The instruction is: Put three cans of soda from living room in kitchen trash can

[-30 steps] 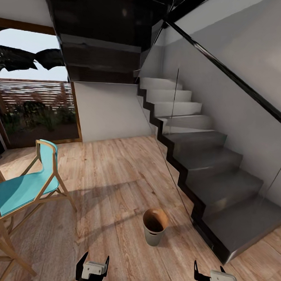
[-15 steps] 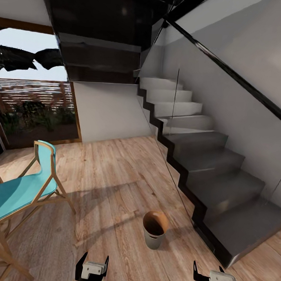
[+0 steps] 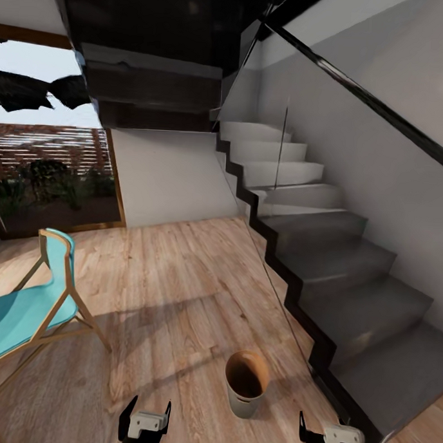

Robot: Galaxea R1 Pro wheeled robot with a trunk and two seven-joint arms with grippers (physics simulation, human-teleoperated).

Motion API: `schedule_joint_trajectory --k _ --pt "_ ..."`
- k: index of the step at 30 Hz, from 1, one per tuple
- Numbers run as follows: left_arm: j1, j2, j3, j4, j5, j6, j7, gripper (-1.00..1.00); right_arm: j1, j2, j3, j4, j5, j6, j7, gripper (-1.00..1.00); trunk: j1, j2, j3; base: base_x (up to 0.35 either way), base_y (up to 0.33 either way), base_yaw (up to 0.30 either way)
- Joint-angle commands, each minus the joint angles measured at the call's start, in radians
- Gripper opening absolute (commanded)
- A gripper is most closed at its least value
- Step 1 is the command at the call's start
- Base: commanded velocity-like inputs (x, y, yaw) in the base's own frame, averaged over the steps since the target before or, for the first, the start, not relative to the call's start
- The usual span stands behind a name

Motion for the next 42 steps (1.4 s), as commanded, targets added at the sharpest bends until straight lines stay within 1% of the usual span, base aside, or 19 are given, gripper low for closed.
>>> schedule_joint_trajectory --k 1,3,4,5,6,7,8,9,10,11,14,15,21,24,27,30,33,37,42 --pt "0.000 0.000 0.000 -0.004 0.000 -0.001 0.000 1.00 -0.007 0.000 0.000 -0.001 -0.001 0.027 0.000 1.00 0.000 0.000 0.000 0.292 0.000 0.000" --pt "0.001 0.000 0.001 -0.014 0.000 -0.001 0.001 1.00 -0.022 0.001 0.001 -0.006 -0.002 0.099 -0.001 1.00 0.000 0.000 0.000 0.231 0.000 0.000" --pt "0.002 0.000 0.001 -0.036 0.000 -0.002 0.002 1.00 -0.059 0.007 0.002 -0.016 -0.005 0.234 -0.001 1.00 0.000 0.000 0.000 0.106 0.000 0.000" --pt "0.002 0.000 0.001 -0.044 0.000 -0.002 0.002 1.00 -0.077 0.011 0.002 -0.018 -0.006 0.284 -0.002 1.00 0.000 0.000 0.000 0.085 0.000 0.000" --pt "0.002 0.001 0.001 -0.069 0.000 -0.003 0.002 1.00 -0.161 0.025 0.002 -0.024 -0.006 0.489 -0.004 1.00 0.000 0.000 0.000 0.035 0.000 0.000" --pt "0.003 0.001 0.001 -0.073 0.000 -0.003 0.002 1.00 -0.185 0.027 0.002 -0.025 -0.007 0.541 -0.004 1.00 0.000 0.000 0.000 0.028 0.000 0.000" --pt "0.003 0.001 0.001 -0.078 0.000 -0.004 0.001 1.00 -0.240 0.030 0.002 -0.026 -0.008 0.652 -0.004 1.00 0.000 0.000 0.000 0.018 0.000 0.000" --pt "0.003 0.001 0.000 -0.080 0.000 -0.004 0.001 1.00 -0.268 0.030 0.002 -0.027 -0.009 0.708 -0.003 1.00 0.000 0.000 0.000 0.014 0.000 0.000" --pt "0.003 0.001 0.000 -0.083 0.000 -0.004 0.001 1.00 -0.324 0.032 0.001 -0.027 -0.010 0.828 0.000 1.00 0.000 0.000 0.000 0.009 0.000 0.000" --pt "0.003 0.002 0.000 -0.086 0.000 -0.004 0.000 1.00 -0.455 0.035 -0.001 -0.025 -0.013 1.104 0.005 1.00 0.000 0.000 0.000 0.003 0.000 0.000" --pt "0.003 0.003 0.000 -0.087 0.000 -0.004 0.000 1.00 -0.528 0.038 -0.002 -0.016 -0.016 1.228 0.007 1.00 0.000 0.000 0.000 0.002 0.000 0.000" --pt "0.003 0.003 0.000 -0.088 0.000 -0.004 0.000 1.00 -0.576 0.039 -0.003 -0.001 -0.022 1.298 0.011 1.00 0.000 0.000 0.000 0.000 0.000 0.000" --pt "0.003 0.003 0.000 -0.093 0.000 -0.005 0.000 1.00 -0.737 0.030 -0.009 0.134 -0.043 1.425 0.024 1.00 0.000 0.000 0.000 0.000 0.000 0.000" --pt "0.003 0.004 -0.001 -0.099 0.000 -0.005 0.000 1.00 -0.827 0.024 -0.011 0.258 -0.046 1.446 0.025 1.00 0.000 0.000 0.000 0.000 0.000 0.000" --pt "0.004 0.004 -0.001 -0.106 0.000 -0.005 0.000 1.00 -0.959 0.010 -0.012 0.445 -0.047 1.460 0.022 1.00 0.000 0.000 0.000 0.000 0.000 0.000" --pt "0.004 0.004 -0.002 -0.107 0.000 -0.005 0.000 1.00 -0.980 0.010 -0.012 0.470 -0.048 1.462 0.021 1.00 0.000 0.000 0.000 0.000 0.000 0.000" --pt "0.004 0.005 -0.002 -0.113 -0.001 -0.005 0.000 1.00 -1.007 0.030 -0.012 0.504 -0.051 1.464 0.018 1.00 0.000 0.000 0.000 0.000 0.000 0.000" --pt "0.004 0.005 -0.002 -0.121 -0.001 -0.005 -0.001 1.00 -1.015 0.104 -0.012 0.516 -0.053 1.464 0.014 1.00 0.000 0.000 0.000 0.000 0.000 0.000" --pt "0.004 0.005 -0.002 -0.122 -0.001 -0.006 -0.001 1.00 -1.015 0.125 -0.012 0.518 -0.053 1.460 0.013 1.00 0.000 0.000 0.000 0.000 0.000 0.000"
